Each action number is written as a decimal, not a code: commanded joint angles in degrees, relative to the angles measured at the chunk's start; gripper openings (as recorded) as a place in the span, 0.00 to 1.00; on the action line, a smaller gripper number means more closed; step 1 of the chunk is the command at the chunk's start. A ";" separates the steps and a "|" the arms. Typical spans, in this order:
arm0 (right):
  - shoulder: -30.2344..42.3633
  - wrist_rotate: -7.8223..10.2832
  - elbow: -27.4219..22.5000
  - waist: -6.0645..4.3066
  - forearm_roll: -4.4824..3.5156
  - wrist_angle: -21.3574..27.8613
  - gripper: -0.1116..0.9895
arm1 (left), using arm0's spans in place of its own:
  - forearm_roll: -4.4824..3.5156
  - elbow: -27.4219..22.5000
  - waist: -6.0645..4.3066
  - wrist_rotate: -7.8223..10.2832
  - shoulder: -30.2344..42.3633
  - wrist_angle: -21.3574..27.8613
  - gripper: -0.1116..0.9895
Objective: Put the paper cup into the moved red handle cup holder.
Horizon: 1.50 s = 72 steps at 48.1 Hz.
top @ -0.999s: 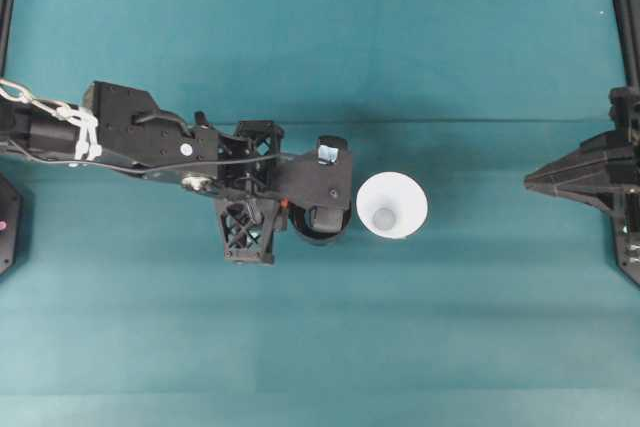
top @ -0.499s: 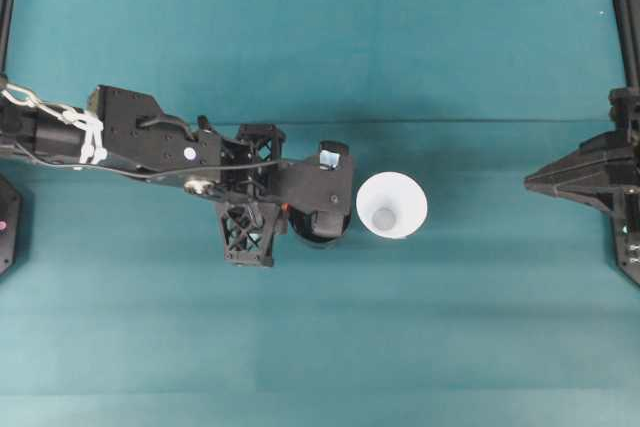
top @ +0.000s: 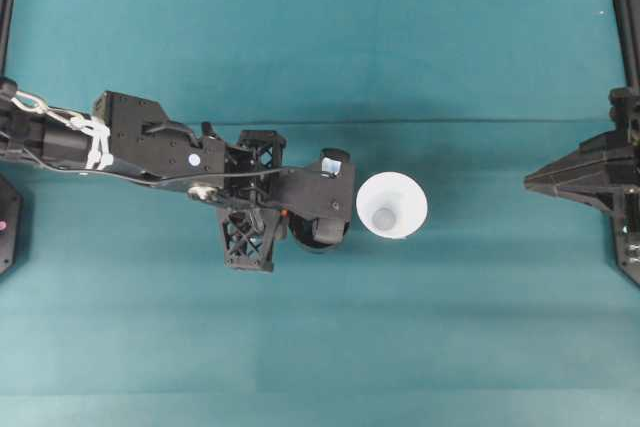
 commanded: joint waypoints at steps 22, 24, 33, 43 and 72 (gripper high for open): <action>0.44 0.53 -0.88 -0.18 0.00 -0.26 0.00 | 0.26 -0.70 -0.18 -0.18 -0.18 -1.41 0.34; 0.44 0.53 -0.88 -0.18 0.00 -0.26 0.00 | 0.26 -0.70 -0.18 -0.09 -0.26 -1.23 0.34; 0.44 0.53 -0.88 -0.18 0.00 -0.26 0.00 | 0.26 -0.70 -0.18 0.00 -0.44 -1.23 0.34; 0.35 0.44 -0.88 -0.18 0.00 -0.26 0.00 | 0.26 -0.88 -0.09 0.00 -0.44 -1.14 0.35; 0.44 0.53 -0.53 -0.18 0.00 -0.26 0.00 | 0.26 -0.88 -0.35 0.09 -0.53 -1.41 0.92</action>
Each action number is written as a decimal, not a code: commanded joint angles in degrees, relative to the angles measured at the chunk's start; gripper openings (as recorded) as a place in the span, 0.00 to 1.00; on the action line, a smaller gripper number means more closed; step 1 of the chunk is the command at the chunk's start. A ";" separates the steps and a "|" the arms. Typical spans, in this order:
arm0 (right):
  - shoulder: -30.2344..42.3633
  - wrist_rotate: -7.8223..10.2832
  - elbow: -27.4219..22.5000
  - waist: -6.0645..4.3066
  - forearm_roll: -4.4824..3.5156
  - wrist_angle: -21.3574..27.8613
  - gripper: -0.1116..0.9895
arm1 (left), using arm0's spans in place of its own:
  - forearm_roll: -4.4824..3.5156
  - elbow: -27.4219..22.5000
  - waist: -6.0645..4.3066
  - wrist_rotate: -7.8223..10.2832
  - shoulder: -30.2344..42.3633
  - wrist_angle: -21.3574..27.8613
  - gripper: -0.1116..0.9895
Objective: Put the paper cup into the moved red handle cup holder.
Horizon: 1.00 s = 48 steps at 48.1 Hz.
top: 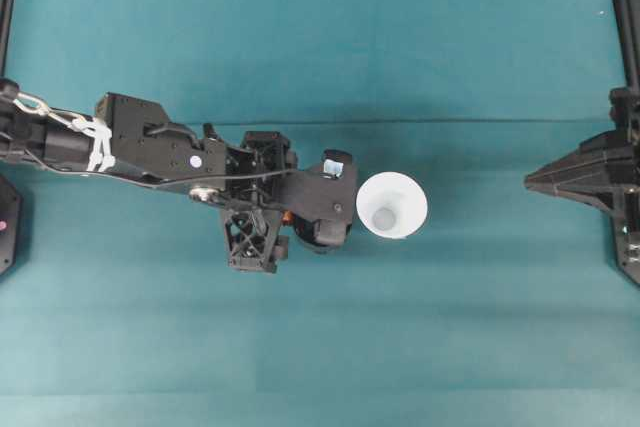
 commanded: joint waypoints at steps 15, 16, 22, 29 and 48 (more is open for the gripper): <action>0.44 0.44 -0.53 -0.09 0.00 -0.26 0.00 | 0.18 0.53 -0.09 -0.62 -6.59 0.62 0.92; 0.35 0.44 -0.44 -0.09 0.00 -0.26 0.00 | 0.18 0.88 -0.18 -0.62 -7.73 0.79 0.92; 0.35 0.44 -0.44 -0.09 0.00 0.35 0.00 | 0.18 4.13 -0.44 -0.79 -16.88 1.49 0.92; 0.44 0.44 -0.53 -0.35 0.00 0.88 0.00 | 0.00 8.00 -0.79 -0.79 -26.63 1.49 0.92; 1.76 0.53 -1.93 -4.39 0.09 5.10 0.00 | 0.18 17.67 -2.02 -3.25 -42.28 1.14 0.92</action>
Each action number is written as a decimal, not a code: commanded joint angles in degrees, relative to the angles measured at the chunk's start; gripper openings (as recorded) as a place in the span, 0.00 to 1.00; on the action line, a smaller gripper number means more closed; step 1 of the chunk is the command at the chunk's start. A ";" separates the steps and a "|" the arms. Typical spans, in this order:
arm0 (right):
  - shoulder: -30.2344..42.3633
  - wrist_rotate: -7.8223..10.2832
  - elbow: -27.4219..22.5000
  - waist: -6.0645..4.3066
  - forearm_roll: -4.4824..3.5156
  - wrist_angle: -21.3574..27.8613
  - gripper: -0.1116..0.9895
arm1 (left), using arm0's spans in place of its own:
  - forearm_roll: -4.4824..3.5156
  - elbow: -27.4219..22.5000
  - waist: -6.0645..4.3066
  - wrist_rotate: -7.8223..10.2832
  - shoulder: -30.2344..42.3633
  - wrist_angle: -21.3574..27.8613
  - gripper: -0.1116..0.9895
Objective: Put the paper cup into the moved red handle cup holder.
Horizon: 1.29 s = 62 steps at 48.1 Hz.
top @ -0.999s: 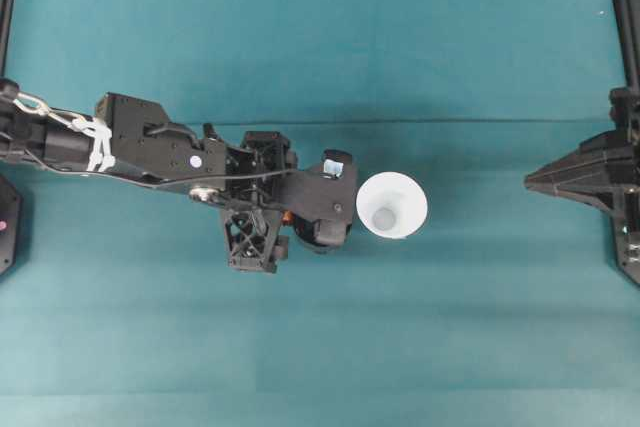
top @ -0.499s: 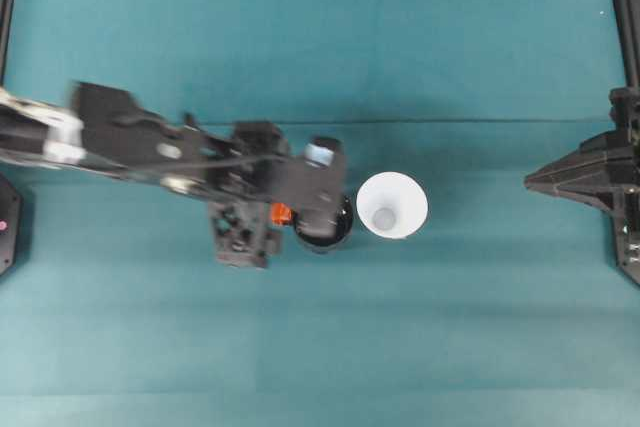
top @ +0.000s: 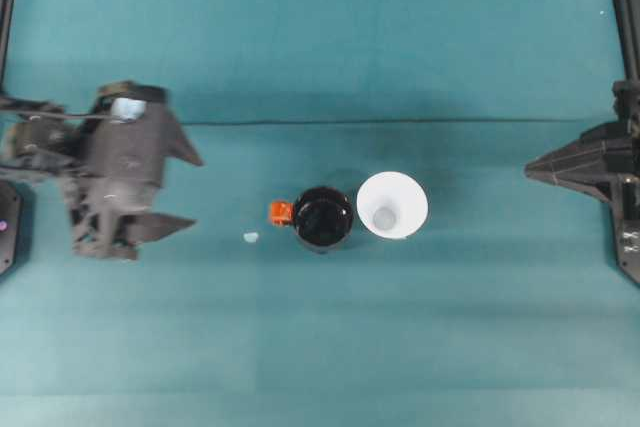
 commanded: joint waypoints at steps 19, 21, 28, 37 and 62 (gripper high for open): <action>15.38 3.52 -13.62 -4.48 1.49 17.14 0.16 | 0.09 0.79 -0.26 -1.14 -3.69 -0.70 0.92; 17.05 4.48 -14.41 -4.48 1.49 18.11 0.23 | 0.26 0.79 -0.35 -1.14 -3.78 -0.79 0.92; 23.12 6.33 -17.05 -3.96 1.58 19.16 0.58 | 0.09 0.88 -0.35 -1.14 -3.96 -0.97 0.92; 30.41 6.68 -20.83 -4.04 1.58 19.51 0.93 | 0.09 1.14 -0.26 -1.14 -4.57 -0.97 0.92; 52.56 7.47 -31.29 -4.31 1.58 20.65 0.91 | 0.26 1.58 -0.35 -1.32 -5.27 -0.97 0.92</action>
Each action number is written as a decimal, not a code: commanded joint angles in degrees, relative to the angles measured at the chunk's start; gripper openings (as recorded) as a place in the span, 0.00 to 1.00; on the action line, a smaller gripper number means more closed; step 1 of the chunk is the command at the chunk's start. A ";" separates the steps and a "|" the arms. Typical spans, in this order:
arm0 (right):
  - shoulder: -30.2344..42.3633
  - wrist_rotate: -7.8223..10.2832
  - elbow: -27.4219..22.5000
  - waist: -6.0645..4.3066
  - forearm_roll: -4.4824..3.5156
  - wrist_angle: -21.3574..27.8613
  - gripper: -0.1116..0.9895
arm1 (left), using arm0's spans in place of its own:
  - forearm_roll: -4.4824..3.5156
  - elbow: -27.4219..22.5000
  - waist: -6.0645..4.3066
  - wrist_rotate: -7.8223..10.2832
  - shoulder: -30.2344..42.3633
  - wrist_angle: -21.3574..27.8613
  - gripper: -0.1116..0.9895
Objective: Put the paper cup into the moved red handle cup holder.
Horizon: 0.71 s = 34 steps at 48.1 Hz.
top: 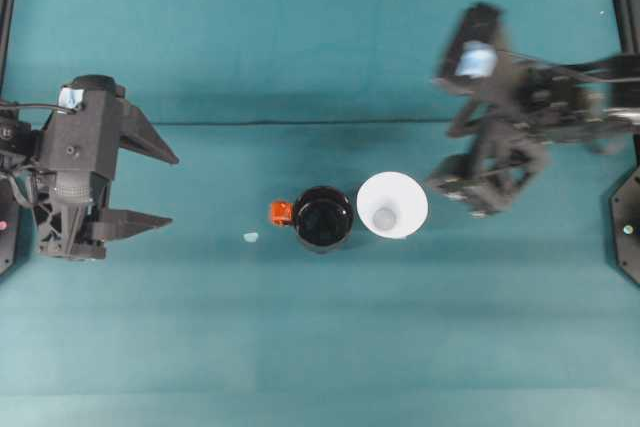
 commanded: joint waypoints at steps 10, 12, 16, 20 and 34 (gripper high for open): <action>11.78 1.05 -1.49 0.26 0.09 -4.04 0.91 | 0.09 -0.62 -0.18 0.00 -0.26 -0.44 0.92; 12.48 1.23 -1.49 0.26 0.09 -4.13 0.91 | 0.09 -0.62 -0.18 0.00 -0.26 -0.44 0.92; 13.71 1.32 -1.49 0.26 0.00 -4.66 0.91 | 0.09 -0.62 -0.18 0.00 -0.18 -0.44 0.92; 15.12 1.32 -1.49 0.18 0.09 -5.10 0.91 | 0.26 -0.62 -0.18 0.00 -0.18 -0.44 0.92; 18.81 1.41 -1.58 0.00 0.09 -5.89 0.90 | 0.09 -0.62 -0.18 0.09 -0.09 -0.44 0.92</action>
